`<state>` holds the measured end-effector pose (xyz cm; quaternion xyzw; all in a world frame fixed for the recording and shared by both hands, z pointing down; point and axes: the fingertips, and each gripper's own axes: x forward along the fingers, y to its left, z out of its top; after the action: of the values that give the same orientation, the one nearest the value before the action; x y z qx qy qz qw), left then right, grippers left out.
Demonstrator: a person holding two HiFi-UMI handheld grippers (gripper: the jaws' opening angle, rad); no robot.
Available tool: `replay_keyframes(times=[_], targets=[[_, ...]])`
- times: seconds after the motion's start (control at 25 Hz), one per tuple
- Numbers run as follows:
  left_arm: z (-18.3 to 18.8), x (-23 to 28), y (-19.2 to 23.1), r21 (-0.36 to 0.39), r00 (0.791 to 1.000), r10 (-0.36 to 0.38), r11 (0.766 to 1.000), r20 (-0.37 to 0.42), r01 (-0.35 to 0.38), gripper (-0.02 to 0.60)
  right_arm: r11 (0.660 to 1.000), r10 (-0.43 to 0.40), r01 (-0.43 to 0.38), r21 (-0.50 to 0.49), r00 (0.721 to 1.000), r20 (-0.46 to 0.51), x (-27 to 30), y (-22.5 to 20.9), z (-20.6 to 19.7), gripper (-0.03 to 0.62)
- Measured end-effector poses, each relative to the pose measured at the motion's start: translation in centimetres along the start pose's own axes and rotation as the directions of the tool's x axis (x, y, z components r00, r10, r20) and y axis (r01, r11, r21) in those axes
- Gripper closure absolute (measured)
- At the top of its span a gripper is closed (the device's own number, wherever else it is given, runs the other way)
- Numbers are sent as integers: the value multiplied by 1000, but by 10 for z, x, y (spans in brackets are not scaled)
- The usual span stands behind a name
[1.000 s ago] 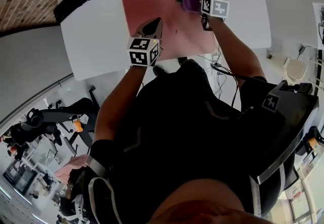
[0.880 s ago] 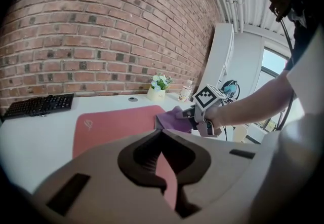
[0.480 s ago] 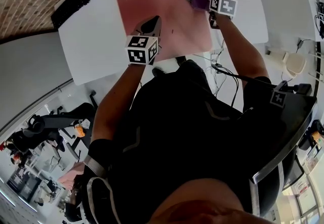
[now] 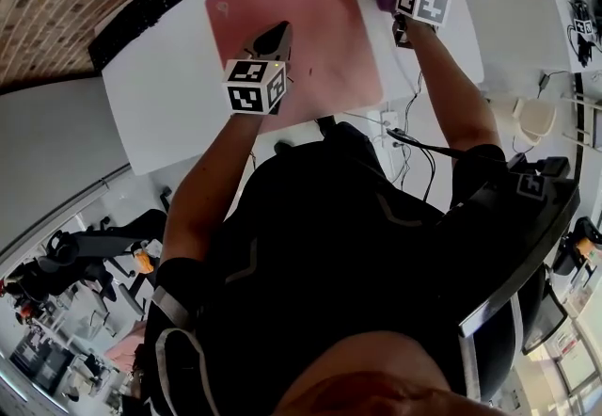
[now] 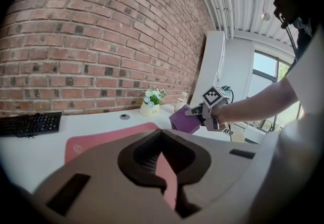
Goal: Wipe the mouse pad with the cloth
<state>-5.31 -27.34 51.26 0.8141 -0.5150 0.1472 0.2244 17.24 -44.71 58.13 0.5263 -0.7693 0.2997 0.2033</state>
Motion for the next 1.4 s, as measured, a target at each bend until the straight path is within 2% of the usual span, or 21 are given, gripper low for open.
replay_keyframes(times=[0.24,0.4,0.8,1.0,1.2,1.4], targets=[[8,7,23,-27,999,37,999,0,-37,580,996,-63,64,-56,998,18,25,-14,27,534],[8,5,40,-43,997,75,996,-3,-75,580,989,-102,105,-102,994,32,48,-8,32,534],[-12,-20,85,-97,981,190,977,-27,-192,580,986,-27,21,-165,999,-34,94,46,5,534],[-31,-43,101,-134,966,255,956,-46,-259,580,984,3,-13,-178,998,-57,102,71,-9,534],[-41,-57,114,-168,958,281,943,-51,-286,580,982,40,-55,-180,996,-83,110,96,-17,534],[-42,-69,121,-171,954,299,939,-34,-300,580,979,65,-82,-189,993,-96,116,117,-21,534]])
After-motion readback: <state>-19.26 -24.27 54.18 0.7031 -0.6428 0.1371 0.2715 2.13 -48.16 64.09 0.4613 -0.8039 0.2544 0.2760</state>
